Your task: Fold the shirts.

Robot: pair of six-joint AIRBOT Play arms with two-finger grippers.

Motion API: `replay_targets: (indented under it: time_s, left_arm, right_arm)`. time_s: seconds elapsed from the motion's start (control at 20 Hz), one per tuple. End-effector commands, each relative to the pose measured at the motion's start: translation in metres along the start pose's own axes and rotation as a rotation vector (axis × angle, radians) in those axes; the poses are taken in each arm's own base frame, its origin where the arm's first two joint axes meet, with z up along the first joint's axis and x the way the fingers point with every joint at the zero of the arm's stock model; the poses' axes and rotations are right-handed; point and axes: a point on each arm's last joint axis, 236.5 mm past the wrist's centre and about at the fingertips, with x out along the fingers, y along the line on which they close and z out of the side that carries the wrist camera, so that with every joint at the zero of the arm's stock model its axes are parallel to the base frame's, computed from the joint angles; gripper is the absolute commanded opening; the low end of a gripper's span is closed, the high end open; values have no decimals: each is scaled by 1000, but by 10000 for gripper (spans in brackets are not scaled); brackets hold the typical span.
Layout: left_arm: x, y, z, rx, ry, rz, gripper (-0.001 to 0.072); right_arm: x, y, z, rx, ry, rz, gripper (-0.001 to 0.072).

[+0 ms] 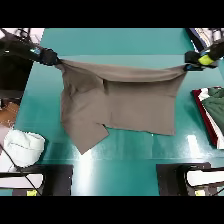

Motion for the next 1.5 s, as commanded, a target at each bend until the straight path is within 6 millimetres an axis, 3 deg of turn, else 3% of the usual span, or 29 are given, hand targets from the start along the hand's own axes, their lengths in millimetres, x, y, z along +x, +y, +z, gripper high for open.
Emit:
replay_targets:
  time_s: [0.0,0.2,0.35,0.55,0.8,1.0,1.15,1.2,1.25,1.3,1.35,1.45]
  left_arm:
    - [53,42,22,49,-105,76,30]
    - [68,73,54,114,-248,178,30]
    - [80,88,55,137,-261,221,30]
    - [91,96,24,191,-124,239,31]
    - [98,101,-45,236,155,224,31]
    - [112,101,-89,215,268,196,31]
    - [113,100,-101,181,302,192,32]
    - [111,102,-102,162,305,206,106]
    - [109,103,-104,139,316,213,328]
    - [105,106,-110,113,339,220,514]
    - [100,108,-117,79,367,216,517]
    - [86,113,-133,16,432,206,518]
  right_arm:
    - [59,1,43,21,-104,-17,11]
    - [75,2,81,43,-242,2,11]
    - [86,3,83,50,-239,11,11]
    - [111,15,40,41,-48,23,11]
    - [139,41,-11,-23,159,9,11]
    - [155,54,-25,-54,205,7,13]
    - [155,53,-28,-55,218,1,14]
    - [153,47,-30,-45,236,-3,20]
    - [151,42,-35,-33,263,-5,121]
    - [148,35,-40,-20,290,-10,341]
    - [145,28,-45,-14,317,-17,385]
    - [133,10,-48,2,344,-24,385]
